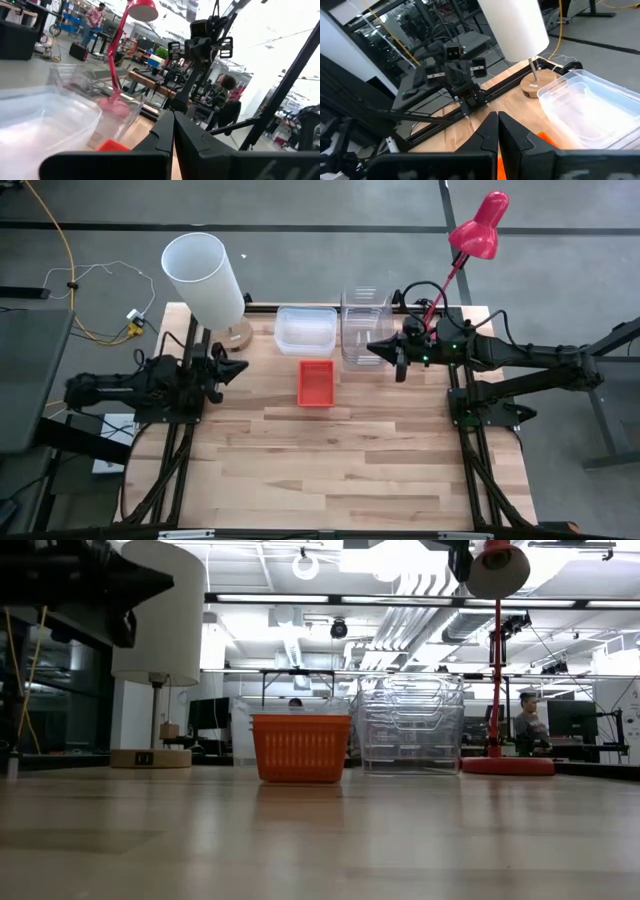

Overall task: Stack baskets by color
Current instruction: Return to Home Position

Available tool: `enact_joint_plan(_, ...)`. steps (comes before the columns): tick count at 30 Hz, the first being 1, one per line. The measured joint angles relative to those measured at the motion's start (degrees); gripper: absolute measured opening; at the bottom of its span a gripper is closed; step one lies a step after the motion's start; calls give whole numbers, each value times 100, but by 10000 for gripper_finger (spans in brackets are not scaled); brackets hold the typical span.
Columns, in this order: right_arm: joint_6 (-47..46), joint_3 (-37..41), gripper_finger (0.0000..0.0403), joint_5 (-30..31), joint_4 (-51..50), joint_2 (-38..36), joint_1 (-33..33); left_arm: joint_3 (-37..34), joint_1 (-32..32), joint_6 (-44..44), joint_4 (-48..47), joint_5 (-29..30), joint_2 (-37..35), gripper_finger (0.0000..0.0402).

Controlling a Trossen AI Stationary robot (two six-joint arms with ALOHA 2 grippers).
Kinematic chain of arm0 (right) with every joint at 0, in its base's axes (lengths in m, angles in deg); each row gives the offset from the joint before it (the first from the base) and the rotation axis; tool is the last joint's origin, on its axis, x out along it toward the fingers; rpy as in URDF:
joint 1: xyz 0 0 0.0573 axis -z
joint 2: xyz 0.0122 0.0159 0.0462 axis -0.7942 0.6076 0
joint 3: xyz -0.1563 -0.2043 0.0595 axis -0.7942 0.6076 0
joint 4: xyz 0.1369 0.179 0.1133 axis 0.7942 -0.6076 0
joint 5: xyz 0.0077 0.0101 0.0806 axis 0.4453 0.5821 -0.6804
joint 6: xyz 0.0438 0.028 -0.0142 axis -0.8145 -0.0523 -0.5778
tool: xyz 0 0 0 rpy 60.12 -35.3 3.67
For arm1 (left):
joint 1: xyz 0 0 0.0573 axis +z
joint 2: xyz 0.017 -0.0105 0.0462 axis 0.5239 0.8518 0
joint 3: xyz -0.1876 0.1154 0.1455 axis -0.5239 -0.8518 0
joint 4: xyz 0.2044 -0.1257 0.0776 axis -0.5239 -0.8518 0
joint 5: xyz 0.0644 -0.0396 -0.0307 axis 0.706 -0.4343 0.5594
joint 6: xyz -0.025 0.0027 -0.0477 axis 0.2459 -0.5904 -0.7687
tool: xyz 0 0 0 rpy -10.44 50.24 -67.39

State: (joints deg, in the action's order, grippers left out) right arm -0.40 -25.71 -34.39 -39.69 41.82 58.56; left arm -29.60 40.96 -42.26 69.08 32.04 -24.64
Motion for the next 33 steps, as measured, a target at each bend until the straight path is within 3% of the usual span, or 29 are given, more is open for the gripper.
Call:
enact_joint_plan(7,0,0,0,-320,21,-46,0,-745,0,-394,529,-34,-307,0)
enact_joint_plan(15,28,0,0,-1141,-237,-440,-5,-735,0,-162,229,-290,-324,0)
enact_joint_plan(25,632,2,0,-802,-1813,-1358,-303,-732,0,-2,-486,-196,-320,0)
enact_joint_plan(30,1023,14,0,-679,-2073,-1788,-479,-732,0,-7,-488,-196,-320,1)
enact_joint_plan(33,1118,438,0,-680,-1690,-2160,-540,-732,0,-9,-486,-198,-320,0)
